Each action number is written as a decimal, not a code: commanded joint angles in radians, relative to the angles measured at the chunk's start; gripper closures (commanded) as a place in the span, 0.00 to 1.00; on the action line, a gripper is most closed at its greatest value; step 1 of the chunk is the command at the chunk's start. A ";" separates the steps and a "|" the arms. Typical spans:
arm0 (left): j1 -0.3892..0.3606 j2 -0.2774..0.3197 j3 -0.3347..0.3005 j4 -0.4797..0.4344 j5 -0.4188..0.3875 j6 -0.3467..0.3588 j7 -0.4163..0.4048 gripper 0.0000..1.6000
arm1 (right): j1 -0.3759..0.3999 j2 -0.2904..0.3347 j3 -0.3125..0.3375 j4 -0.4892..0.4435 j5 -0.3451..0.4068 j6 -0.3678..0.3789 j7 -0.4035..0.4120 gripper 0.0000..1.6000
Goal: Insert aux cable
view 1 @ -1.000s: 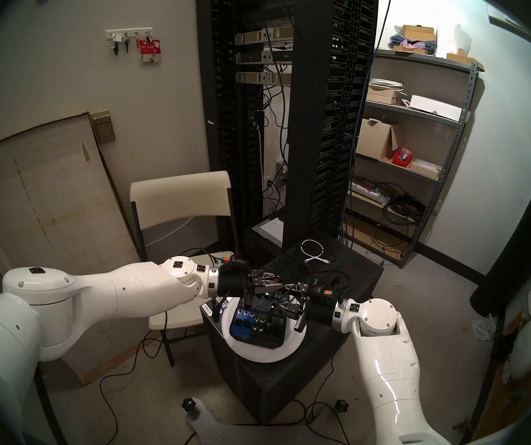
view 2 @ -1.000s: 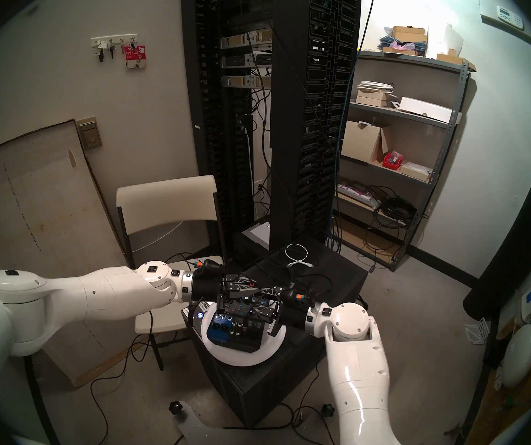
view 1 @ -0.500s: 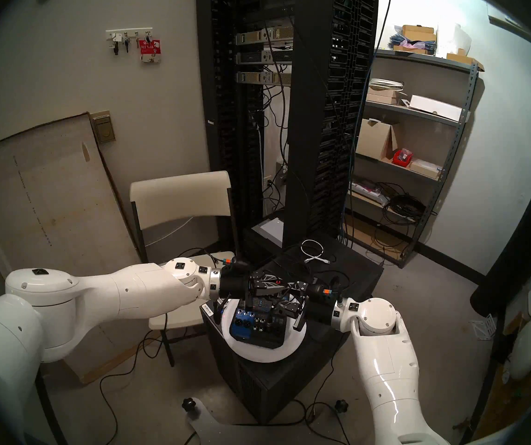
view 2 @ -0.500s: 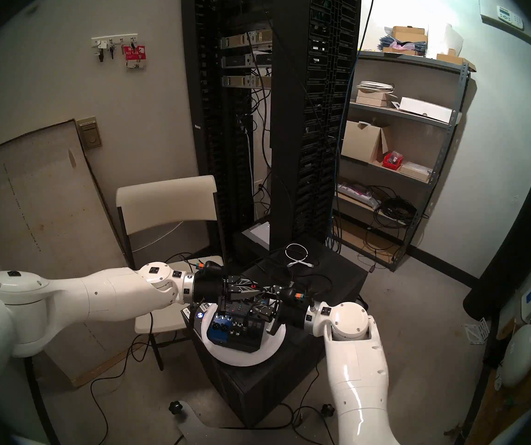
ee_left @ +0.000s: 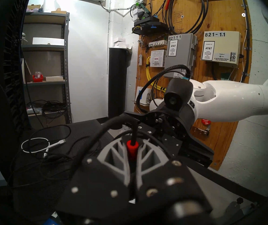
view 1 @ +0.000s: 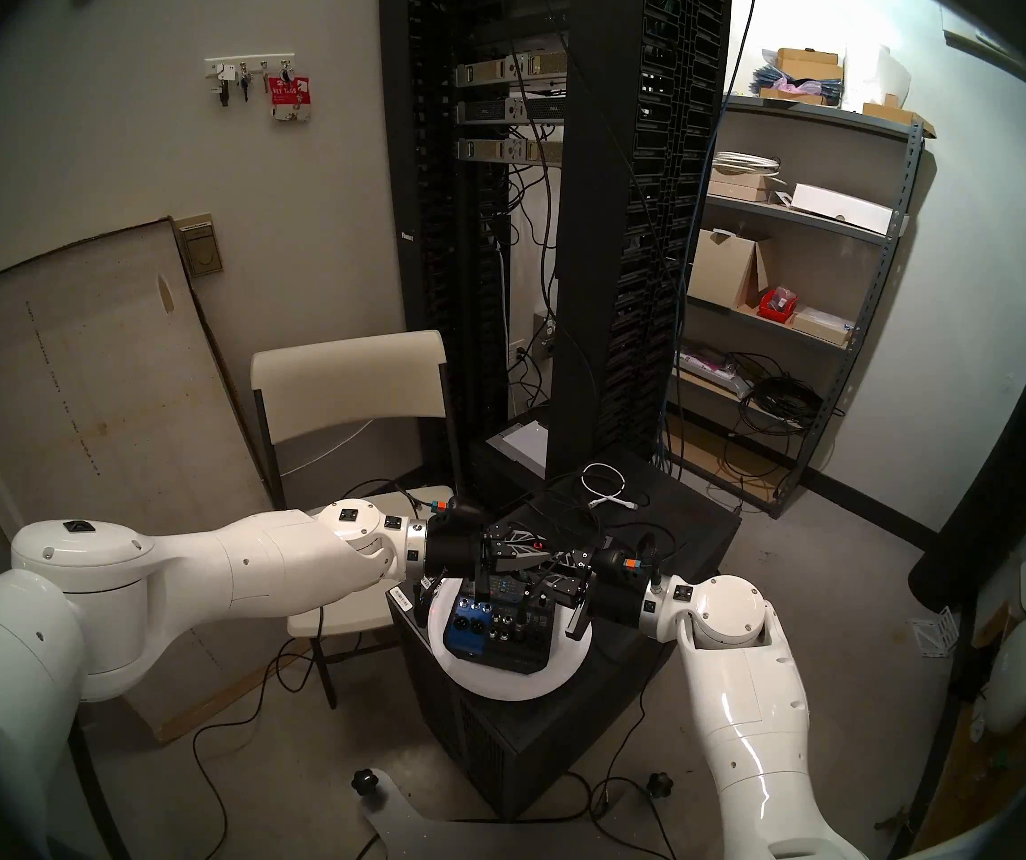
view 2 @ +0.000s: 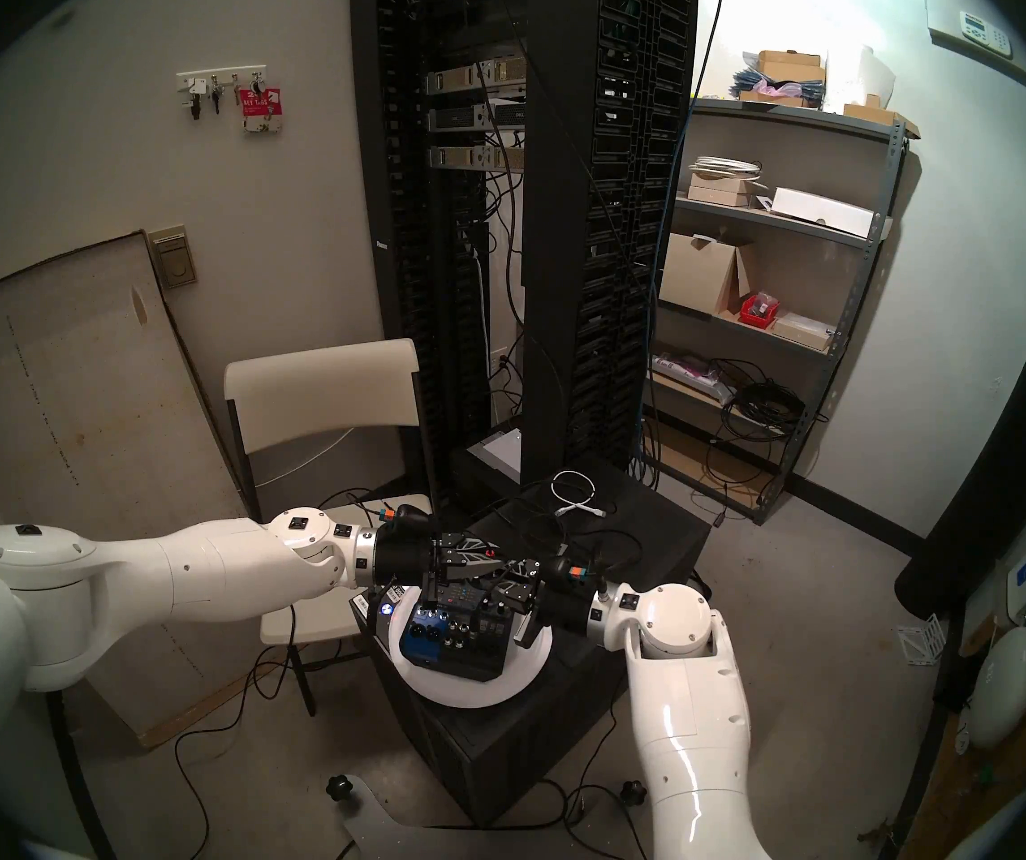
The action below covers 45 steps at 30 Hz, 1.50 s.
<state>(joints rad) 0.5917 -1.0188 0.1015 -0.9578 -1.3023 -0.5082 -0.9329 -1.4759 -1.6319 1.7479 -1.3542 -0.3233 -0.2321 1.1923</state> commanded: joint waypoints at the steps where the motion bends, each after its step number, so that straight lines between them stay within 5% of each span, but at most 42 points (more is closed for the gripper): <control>1: -0.009 -0.009 0.007 0.013 -0.004 0.025 -0.048 1.00 | 0.014 -0.008 0.003 -0.027 0.012 -0.004 -0.002 1.00; 14: -0.015 -0.015 0.023 0.017 -0.002 0.043 -0.064 0.99 | 0.010 -0.007 0.001 -0.029 0.013 -0.014 -0.002 1.00; 19: -0.022 -0.011 0.029 0.016 -0.003 0.041 -0.056 0.79 | 0.008 -0.007 0.003 -0.031 0.013 -0.018 -0.001 1.00; 23: -0.028 -0.007 0.031 0.014 -0.003 0.046 -0.056 0.73 | 0.007 -0.006 0.004 -0.031 0.015 -0.020 0.001 1.00; 25: -0.032 -0.006 0.035 0.012 0.000 0.050 -0.053 0.56 | 0.007 -0.006 0.005 -0.031 0.015 -0.021 0.003 1.00; 36: -0.036 0.007 0.041 0.001 -0.001 0.054 -0.048 0.49 | 0.006 -0.005 0.012 -0.036 0.012 -0.022 0.004 1.00; 38: -0.037 0.015 0.040 -0.003 -0.003 0.054 -0.052 0.37 | 0.006 -0.002 0.015 -0.037 0.012 -0.021 0.005 1.00; 43: -0.038 0.035 0.038 -0.019 0.000 0.053 -0.047 0.34 | 0.003 0.002 0.023 -0.034 0.009 -0.023 0.007 1.00; 45: -0.038 0.045 0.040 -0.026 0.002 0.055 -0.045 0.24 | 0.001 0.002 0.026 -0.037 0.006 -0.022 0.008 1.00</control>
<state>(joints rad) 0.5617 -1.0044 0.1479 -0.9640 -1.2989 -0.4466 -0.9847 -1.4906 -1.6326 1.7686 -1.3655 -0.3287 -0.2530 1.1944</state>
